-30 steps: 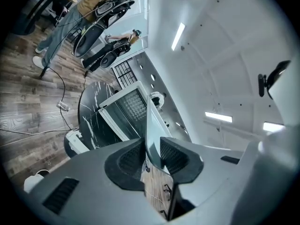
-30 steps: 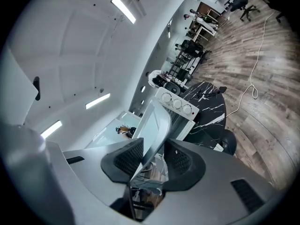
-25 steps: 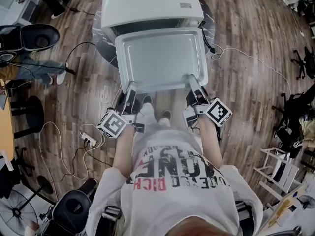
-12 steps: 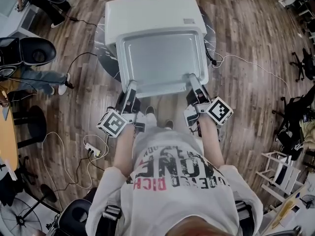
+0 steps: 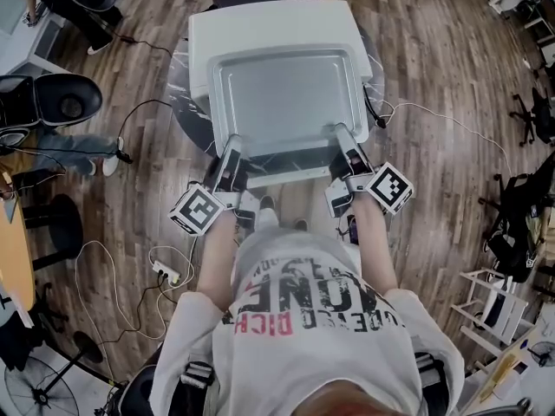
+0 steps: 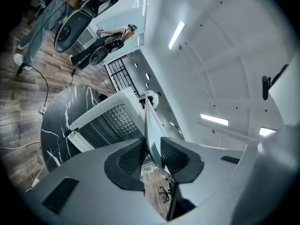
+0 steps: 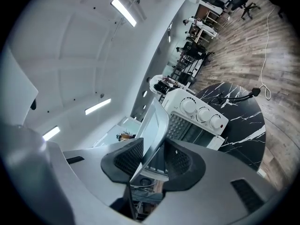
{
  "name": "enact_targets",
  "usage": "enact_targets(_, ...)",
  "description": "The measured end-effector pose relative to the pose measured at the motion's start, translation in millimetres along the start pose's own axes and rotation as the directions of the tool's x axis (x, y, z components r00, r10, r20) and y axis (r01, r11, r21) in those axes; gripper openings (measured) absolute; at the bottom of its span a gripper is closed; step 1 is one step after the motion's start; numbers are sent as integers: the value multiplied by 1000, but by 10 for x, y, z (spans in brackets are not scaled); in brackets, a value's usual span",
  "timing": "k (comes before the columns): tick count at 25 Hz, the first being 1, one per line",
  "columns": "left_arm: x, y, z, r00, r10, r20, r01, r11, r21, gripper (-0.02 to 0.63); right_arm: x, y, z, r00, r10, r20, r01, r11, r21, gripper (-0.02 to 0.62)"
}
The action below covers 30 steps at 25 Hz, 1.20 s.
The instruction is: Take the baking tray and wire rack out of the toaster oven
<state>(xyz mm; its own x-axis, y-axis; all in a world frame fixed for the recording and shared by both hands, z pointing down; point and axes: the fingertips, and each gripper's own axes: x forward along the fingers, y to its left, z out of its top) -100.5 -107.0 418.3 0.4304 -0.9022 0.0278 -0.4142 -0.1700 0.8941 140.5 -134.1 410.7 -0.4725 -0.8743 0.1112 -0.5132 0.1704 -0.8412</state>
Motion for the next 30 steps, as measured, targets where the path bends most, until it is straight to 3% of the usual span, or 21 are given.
enact_targets(7,140,73,117,997,65,-47,-66,998,-25,114,130,-124,-11,993,-119,-23,121,988,96,130)
enact_targets(12,266,113,222,993,100,-69,-102,994,-25,112,310,-46,19,997,-77,-17,78,992,103,129)
enact_targets(17,401,198,282,989,119,-92,-121,993,-6,109,454,-108,47,994,-110,-27,112,990,87,129)
enact_targets(30,754,252,480,992,95,-86,-98,994,-40,107,835,-105,232,996,-90,-8,90,991,99,129)
